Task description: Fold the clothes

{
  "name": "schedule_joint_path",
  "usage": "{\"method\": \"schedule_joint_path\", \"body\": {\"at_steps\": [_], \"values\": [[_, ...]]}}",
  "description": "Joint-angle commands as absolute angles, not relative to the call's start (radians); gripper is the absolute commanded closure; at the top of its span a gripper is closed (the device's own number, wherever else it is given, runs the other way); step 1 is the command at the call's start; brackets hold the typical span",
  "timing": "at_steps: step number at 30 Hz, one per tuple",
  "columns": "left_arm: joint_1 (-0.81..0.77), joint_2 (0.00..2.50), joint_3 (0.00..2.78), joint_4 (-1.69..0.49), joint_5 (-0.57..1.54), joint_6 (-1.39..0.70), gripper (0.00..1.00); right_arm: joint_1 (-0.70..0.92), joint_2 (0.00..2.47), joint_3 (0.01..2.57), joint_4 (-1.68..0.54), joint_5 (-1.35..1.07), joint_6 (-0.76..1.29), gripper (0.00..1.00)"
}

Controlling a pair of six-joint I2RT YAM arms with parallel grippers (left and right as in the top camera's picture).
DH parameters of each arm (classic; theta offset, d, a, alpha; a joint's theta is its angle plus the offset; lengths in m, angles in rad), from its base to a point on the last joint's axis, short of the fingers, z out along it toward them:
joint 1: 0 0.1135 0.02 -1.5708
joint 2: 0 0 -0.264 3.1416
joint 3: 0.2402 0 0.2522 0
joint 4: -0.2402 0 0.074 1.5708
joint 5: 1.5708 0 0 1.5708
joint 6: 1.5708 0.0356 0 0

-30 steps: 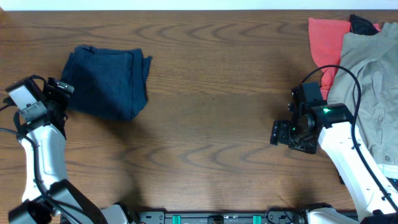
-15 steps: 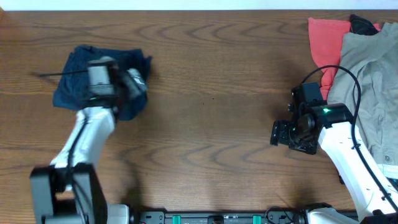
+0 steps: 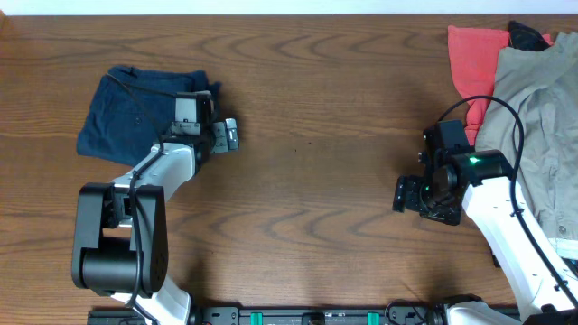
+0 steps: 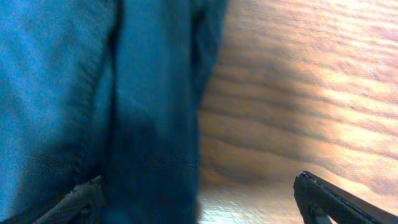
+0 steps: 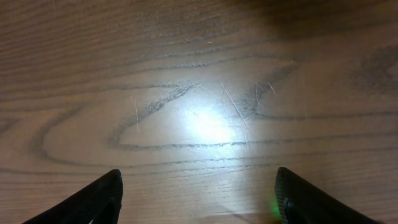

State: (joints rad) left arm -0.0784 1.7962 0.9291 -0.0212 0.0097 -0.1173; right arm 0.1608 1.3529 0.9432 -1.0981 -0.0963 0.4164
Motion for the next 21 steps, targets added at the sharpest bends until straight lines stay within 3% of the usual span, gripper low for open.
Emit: {"method": "schedule_joint_path", "body": {"at_steps": [1, 18, 21], "values": [[-0.062, 1.806, 0.936, 0.004, -0.1, -0.064, 0.02, 0.157, 1.348, 0.954, -1.101, -0.086, 0.407, 0.23], [0.055, 1.811, 0.936, 0.061, -0.105, -0.064, 0.02, 0.157, 1.348, 0.954, -1.099, -0.086, 0.407, 0.23], [0.055, 1.81, 0.936, 0.063, -0.031, -0.064, 0.02, 0.157, 1.348, 0.954, -1.099, -0.086, 0.407, 0.23]]}}
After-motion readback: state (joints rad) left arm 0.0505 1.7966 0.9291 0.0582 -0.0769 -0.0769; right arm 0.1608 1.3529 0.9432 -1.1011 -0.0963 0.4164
